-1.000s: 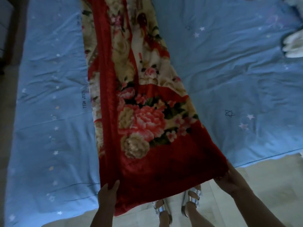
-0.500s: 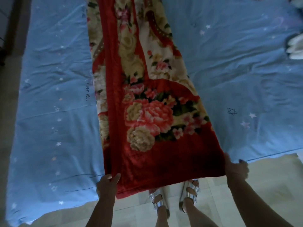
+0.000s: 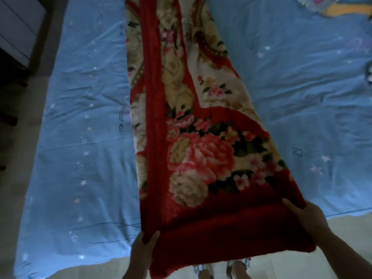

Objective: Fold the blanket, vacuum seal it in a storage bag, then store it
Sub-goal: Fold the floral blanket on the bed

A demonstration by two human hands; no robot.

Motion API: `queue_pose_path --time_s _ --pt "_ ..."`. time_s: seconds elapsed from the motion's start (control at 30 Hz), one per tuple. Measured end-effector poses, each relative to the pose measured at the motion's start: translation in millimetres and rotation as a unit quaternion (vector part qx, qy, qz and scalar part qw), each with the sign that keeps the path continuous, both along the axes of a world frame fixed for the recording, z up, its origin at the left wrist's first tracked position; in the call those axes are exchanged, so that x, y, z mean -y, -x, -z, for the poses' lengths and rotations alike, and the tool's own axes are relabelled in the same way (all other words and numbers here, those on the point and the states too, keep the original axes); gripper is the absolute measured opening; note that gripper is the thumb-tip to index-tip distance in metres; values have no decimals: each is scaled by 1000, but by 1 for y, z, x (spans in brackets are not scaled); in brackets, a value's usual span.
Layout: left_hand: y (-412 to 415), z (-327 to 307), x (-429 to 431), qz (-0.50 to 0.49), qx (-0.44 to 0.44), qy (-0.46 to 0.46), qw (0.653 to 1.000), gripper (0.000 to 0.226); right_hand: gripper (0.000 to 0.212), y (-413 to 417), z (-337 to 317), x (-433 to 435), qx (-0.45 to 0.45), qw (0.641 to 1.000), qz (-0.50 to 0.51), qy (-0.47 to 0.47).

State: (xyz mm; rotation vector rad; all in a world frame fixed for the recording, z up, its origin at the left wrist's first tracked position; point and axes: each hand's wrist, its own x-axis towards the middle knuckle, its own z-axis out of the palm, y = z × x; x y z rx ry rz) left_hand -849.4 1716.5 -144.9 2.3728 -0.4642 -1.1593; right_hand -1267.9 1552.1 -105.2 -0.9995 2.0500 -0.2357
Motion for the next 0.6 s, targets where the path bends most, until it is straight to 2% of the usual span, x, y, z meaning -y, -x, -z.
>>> queue_pose_path --time_s 0.1,0.2,0.3,0.4,0.5,0.6 --pt "17 11 -1 -4 13 -5 1000 26 45 -4 26 -7 -52 996 -27 -64" --pt "17 19 -1 -12 22 -9 1000 40 62 -19 38 -6 -111 988 -16 -104" --pt "5 13 -9 -63 29 25 997 54 72 -41 13 -6 -200 978 -38 -43" --pt "-18 12 -24 -113 65 109 985 79 78 -70 -13 -6 -192 978 -80 2" --pt "-36 -43 -30 -135 14 58 989 82 81 -109 -40 -2 -161 977 -141 7" --pt "-53 -83 -44 -144 8 37 989 63 87 -156 -72 -2 -133 964 -227 37"
